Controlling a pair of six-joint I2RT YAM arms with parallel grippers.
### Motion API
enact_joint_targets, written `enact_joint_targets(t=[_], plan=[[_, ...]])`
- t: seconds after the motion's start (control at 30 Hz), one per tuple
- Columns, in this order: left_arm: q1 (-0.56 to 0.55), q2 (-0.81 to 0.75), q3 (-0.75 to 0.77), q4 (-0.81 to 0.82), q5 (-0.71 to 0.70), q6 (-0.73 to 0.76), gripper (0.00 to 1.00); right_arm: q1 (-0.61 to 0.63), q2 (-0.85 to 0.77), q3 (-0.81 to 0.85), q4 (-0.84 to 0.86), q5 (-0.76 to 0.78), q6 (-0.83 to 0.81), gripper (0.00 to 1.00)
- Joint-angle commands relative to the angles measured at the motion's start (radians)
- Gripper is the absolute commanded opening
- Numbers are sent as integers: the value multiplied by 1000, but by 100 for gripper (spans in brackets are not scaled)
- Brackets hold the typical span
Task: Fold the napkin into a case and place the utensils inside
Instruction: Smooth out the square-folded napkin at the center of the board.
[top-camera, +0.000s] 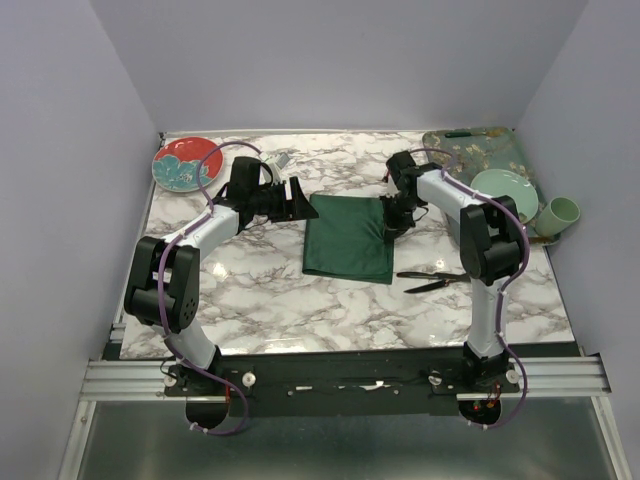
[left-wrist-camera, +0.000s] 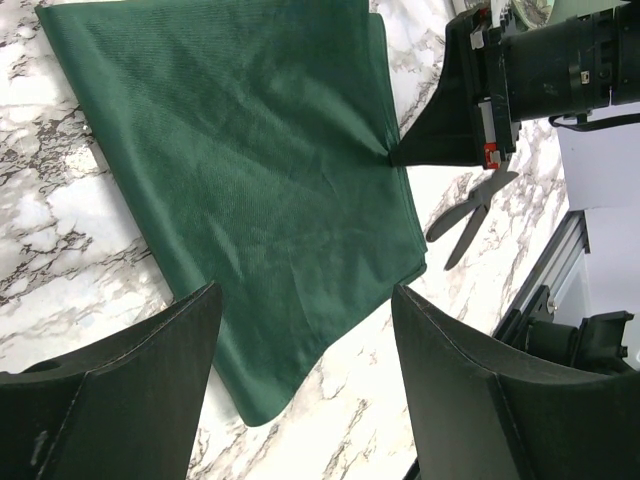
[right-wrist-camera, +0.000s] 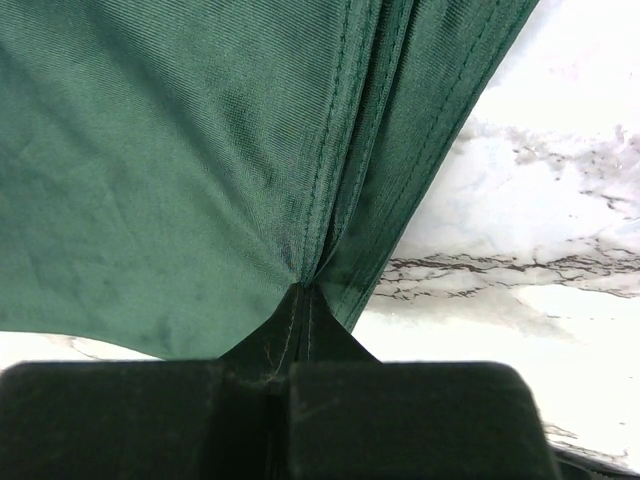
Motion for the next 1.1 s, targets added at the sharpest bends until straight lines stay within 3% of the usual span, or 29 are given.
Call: enact_joint_targets(t=[0.0,0.37,0.77,1.07], plan=[[6,-1,-17,6,2,15,77,0,-29,-18,-12,30,21,0],[8,14,-14,3,-6,22,77,0,-115,-21,4,-91,42,1],[13,11,-16,-3,-6,28,77,-1,-100,-119,21,-2,47,1],[13,11,-22,-8,-3,30,77,-6,-36,-52,19,58,41,4]])
